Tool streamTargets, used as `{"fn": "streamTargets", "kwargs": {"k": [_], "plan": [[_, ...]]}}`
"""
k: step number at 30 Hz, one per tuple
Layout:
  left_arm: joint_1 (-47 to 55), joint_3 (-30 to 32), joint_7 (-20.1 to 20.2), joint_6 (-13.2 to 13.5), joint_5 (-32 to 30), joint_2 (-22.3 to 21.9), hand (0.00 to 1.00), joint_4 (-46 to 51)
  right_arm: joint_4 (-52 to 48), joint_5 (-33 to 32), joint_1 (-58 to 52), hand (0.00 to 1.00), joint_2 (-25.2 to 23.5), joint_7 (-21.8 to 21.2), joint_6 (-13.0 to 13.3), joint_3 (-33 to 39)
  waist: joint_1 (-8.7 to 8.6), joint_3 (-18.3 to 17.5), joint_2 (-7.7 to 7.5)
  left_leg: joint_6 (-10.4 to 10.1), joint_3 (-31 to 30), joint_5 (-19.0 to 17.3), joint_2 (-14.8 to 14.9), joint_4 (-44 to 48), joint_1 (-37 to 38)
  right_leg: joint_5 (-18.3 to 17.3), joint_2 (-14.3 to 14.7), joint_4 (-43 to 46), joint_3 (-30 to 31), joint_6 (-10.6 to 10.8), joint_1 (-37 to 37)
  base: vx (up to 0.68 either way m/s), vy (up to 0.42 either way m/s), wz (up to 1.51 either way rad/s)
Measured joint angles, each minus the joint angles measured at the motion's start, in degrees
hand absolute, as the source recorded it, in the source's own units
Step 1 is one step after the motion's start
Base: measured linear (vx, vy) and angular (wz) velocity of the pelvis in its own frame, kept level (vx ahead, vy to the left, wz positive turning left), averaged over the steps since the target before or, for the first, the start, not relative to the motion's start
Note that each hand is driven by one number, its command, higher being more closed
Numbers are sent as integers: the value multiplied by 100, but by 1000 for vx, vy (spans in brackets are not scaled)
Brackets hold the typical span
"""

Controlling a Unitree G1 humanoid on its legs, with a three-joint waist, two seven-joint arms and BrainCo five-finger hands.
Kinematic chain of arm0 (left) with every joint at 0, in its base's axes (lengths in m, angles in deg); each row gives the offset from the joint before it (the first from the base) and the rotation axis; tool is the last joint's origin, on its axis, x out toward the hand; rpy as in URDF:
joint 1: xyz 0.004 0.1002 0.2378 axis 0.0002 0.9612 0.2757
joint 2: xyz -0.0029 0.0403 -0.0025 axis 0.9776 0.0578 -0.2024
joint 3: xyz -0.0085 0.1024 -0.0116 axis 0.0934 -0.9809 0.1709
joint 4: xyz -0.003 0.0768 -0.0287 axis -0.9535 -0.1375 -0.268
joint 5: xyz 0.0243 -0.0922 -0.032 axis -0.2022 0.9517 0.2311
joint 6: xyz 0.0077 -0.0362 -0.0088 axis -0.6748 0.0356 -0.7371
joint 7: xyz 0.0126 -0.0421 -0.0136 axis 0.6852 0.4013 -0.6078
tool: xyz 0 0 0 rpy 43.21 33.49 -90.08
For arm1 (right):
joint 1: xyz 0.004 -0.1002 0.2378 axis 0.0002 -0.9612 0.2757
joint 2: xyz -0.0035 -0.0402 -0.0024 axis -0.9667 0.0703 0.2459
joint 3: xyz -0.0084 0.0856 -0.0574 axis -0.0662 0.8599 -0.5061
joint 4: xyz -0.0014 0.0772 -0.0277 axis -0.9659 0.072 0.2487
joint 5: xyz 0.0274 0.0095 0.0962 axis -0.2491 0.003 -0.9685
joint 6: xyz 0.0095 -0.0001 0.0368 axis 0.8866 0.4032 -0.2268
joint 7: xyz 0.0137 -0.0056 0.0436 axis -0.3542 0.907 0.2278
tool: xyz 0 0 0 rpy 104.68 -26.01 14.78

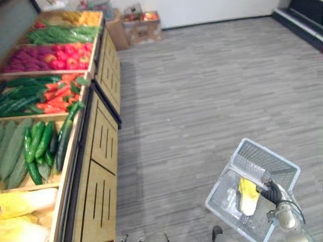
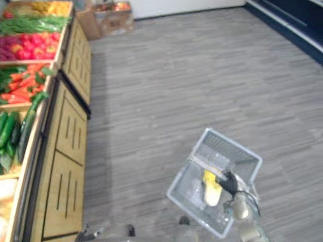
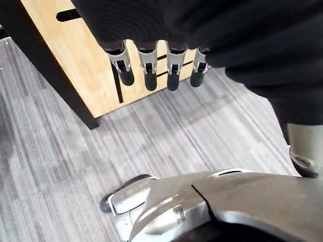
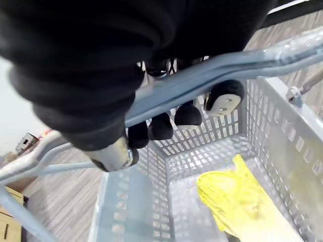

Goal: Pick vegetable in the basket

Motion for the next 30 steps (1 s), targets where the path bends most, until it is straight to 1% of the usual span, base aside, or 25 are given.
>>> {"fn": "streamTargets", "kwargs": {"k": [2, 4, 7, 9, 10, 11, 12, 13, 14, 15, 16, 17, 18, 19, 20, 21, 22, 23, 24, 25, 26, 27, 28, 29, 30], "plan": [[-3, -25, 4, -4, -1, 8, 0, -4, 5, 7, 9, 100, 41, -6, -2, 16, -38, -4, 4, 1, -136, 1, -141, -95, 27, 39, -122, -104, -124, 59, 83, 45, 121, 24], [-4, -77, 1, -5, 2, 4, 0, -7, 10, 8, -28, 100, 23, -20, 0, 10, -15, -19, 33, 2, -178, 0, -194, -164, 132, 74, -173, -107, -195, 101, 178, 21, 58, 18], [-3, -76, 0, -4, 2, 1, 0, -49, 8, 1, -15, 100, -97, -31, 23, 19, 4, -24, 25, 21, -231, -13, -233, -336, 308, 93, -202, -111, -236, 133, 269, -23, 15, 2], [1, -77, 0, -5, 2, -1, 0, -67, 10, 3, 10, 100, -106, -41, 76, 16, 17, -60, -22, 101, -228, -70, -261, -494, 308, 111, -209, -170, -221, 165, 195, -75, 25, -4], [4, -77, 0, -8, 2, -4, 0, -72, 58, 3, 13, 100, -150, -44, 94, 11, 21, -92, 9, 148, -229, -124, -279, -616, 312, 129, -201, -172, -217, 190, 142, -91, 66, -2], [5, -75, 2, -7, 8, 12, 0, -71, 147, 5, 20, 100, -232, -41, 119, 13, 29, -87, -51, 201, -218, -163, -293, -635, 300, 139, -231, -141, -196, 184, 86, -111, 78, -6], [7, -72, 2, -8, 15, 25, 0, -71, 193, 7, 30, 100, -272, -41, 129, 12, 74, -89, -75, 220, -195, -175, -318, -612, 301, 137, -259, -106, -168, 185, 70, -121, 96, -14], [17, -72, 3, -9, 15, 47, 0, -67, 230, 10, 8, 100, -334, -41, 122, 26, 156, -112, -153, 263, -134, -259, -404, -543, 293, 52, -325, 63, -113, 153, -22, -84, 108, -10], [34, -81, 4, -6, 15, 82, 0, -64, 245, 56, -22, 100, -368, -41, 90, 40, 168, -111, -217, 373, -112, -407, -504, -406, 293, -155, -447, 364, -78, 164, -71, -79, 121, 0], [57, -90, 4, -7, 16, 100, 0, -64, 248, 63, -49, 100, -396, -39, 69, 95, 167, -117, -247, 404, -129, -467, -563, -332, 295, -224, -533, 541, -78, 211, -93, -56, 105, 19], [91, -168, -11, -14, 16, 147, 0, -72, 264, 75, -123, 100, -439, -25, 35, 264, 139, -106, -295, 471, -221, -528, -649, -285, 363, -321, -665, 1057, -92, 281, -169, -60, 82, 20], [103, -188, -32, -18, 17, 152, 0, -111, 327, 73, -128, 100, -449, 30, 10, 400, 152, -108, -281, 533, -244, -563, -671, -253, 432, -233, -723, 2027, -56, 146, -598, -53, 91, 20], [105, -187, -45, -19, 17, 158, 0, -122, 326, 72, -106, 100, -453, 76, -1, 476, 132, -108, -279, 557, -272, -576, -665, -208, 436, -94, -726, 2524, 3, -64, -842, -27, 120, 24], [101, -185, -57, -25, 45, 192, 0, -119, 319, 67, -122, 100, -467, 83, -1, 603, 100, -88, -315, 615, -386, -575, -671, -198, 523, 270, -695, 3300, 164, -583, -1167, 11, 107, 37], [99, -178, -59, -29, 103, 219, 0, -110, 321, 66, -166, 100, -506, 86, -2, 643, 66, -75, -346, 668, -471, -562, -680, -212, 591, 529, -668, 3637, 283, -701, -1296, 43, 96, 57], [108, -163, -67, -69, 223, 242, 0, -37, 338, 67, -254, 100, -645, 84, -9, 641, 9, -62, -336, 747, -606, -591, -670, -209, 718, 528, -547, 4096, 479, -546, -1494, 77, 46, 55], [128, -86, -76, -113, 245, 296, 0, -36, 340, 69, -332, 100, -809, 78, -12, 633, -1, -62, -462, 804, -677, -633, -622, -197, 786, 218, -341, 4118, 506, -499, -1559, 113, 16, 47], [124, -39, -75, -132, 251, 335, 0, -37, 341, 69, -362, 100, -868, 75, -11, 627, -4, -57, -500, 804, -722, -646, -599, -201, 798, 86, -234, 4013, 475, -494, -1582, 113, -17, 37], [89, 55, -76, -140, 304, 361, 0, -34, 341, 67, -401, 100, -913, 75, -9, 630, -36, -55, -532, 801, -821, -650, -563, -235, 797, -46, -47, 3565, 332, -497, -1624, 189, -62, 35], [65, 63, -76, -142, 488, 325, 0, 3, 340, 65, -388, 100, -906, 76, -8, 656, -85, -58, -526, 812, -887, -675, -549, -240, 792, -33, 79, 2884, 277, -477, -1615, 186, -66, 33], [39, 89, -76, -142, 631, 290, 0, 42, 342, 62, -379, 100, -904, 76, -12, 697, -90, -57, -520, 786, -906, -724, -548, -244, 794, 4, 119, 2321, 277, -425, -1609, 207, -73, 17], [28, 134, -79, -140, 698, 247, 0, 84, 342, 62, -376, 100, -903, 75, -17, 727, -89, -57, -513, 774, -911, -764, -547, -243, 805, 35, 129, 1961, 290, -381, -1611, 209, -84, 9], [-20, 260, -88, -141, 833, 175, 0, 143, 343, 57, -368, 100, -903, 86, -43, 856, -91, -52, -475, 716, -949, -865, -543, -239, 844, 94, 139, 1255, 422, -306, -1601, 389, -193, 21], [-82, 298, -110, -137, 913, 142, 0, 187, 343, 48, -377, 100, -896, 86, -61, 1000, -124, -26, -433, 639, -1054, -992, -509, -232, 930, 124, 121, 746, 511, -304, -1569, 424, -228, 31], [-114, 323, -121, -136, 913, 128, 0, 187, 343, 49, -382, 100, -899, 86, -77, 1040, -139, -12, -433, 588, -1100, -1059, -475, -235, 1004, 127, 108, 588, 539, -307, -1540, 480, -306, 45]]}}
